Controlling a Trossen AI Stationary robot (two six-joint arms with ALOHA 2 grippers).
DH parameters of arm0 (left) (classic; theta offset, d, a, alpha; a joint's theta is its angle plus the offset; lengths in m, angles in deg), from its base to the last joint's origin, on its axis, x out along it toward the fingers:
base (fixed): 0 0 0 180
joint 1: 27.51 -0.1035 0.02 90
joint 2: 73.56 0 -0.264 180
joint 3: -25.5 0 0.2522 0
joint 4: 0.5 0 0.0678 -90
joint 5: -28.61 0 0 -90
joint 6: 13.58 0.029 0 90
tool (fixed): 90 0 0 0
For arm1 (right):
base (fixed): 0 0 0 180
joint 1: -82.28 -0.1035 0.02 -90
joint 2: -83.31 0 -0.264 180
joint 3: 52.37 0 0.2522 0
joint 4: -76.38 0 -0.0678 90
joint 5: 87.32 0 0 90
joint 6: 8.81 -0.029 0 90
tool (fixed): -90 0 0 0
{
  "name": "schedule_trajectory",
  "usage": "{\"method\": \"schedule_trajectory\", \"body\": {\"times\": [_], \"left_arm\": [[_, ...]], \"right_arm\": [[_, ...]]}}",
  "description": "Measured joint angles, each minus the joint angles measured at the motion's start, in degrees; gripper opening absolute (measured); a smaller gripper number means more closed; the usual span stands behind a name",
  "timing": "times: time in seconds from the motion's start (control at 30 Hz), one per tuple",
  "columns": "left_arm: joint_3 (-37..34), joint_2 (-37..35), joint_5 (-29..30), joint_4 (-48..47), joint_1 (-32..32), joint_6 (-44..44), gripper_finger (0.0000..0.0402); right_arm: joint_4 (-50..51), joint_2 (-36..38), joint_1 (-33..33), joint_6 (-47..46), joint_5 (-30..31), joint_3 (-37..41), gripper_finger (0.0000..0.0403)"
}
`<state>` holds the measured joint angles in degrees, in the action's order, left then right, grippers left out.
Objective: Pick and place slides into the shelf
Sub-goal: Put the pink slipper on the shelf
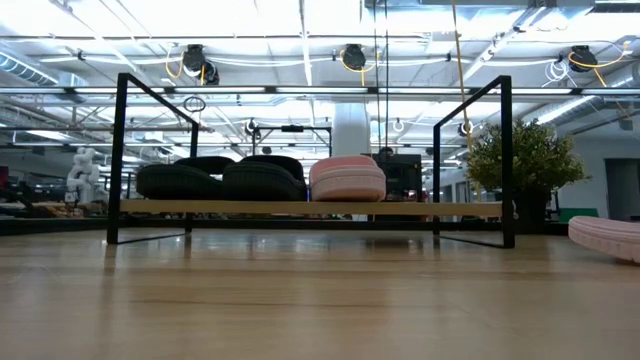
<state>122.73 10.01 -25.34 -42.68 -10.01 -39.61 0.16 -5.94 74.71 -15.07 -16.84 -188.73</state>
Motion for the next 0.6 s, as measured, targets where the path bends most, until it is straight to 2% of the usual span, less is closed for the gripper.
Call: {"method": "schedule_trajectory", "body": {"times": [0.13, 0.23, 0.43, 0.6], "left_arm": [[0.0, -0.02, 0.0, 0.0, 0.0, 0.2, 0.0113], [0.0, 0.0, 0.0, -0.04, 0.0, 0.22, 0.0113], [0.0, 0.0, 0.03, -0.08, 0.0, 0.28, 0.0113], [0.0, 0.0, 0.02, -0.07, 0.0, 0.31, 0.0113]], "right_arm": [[-0.05, 0.06, -4.67, -0.5, 3.77, 1.73, 0.0116], [-0.03, 1.04, -8.25, -1.8, 6.19, 5.98, 0.0116], [0.01, 4.69, -13.13, -8.62, 5.55, 20.46, 0.0116], [-0.87, 8.44, -16.82, -16.99, 1.03, 31.72, 0.0116]]}}
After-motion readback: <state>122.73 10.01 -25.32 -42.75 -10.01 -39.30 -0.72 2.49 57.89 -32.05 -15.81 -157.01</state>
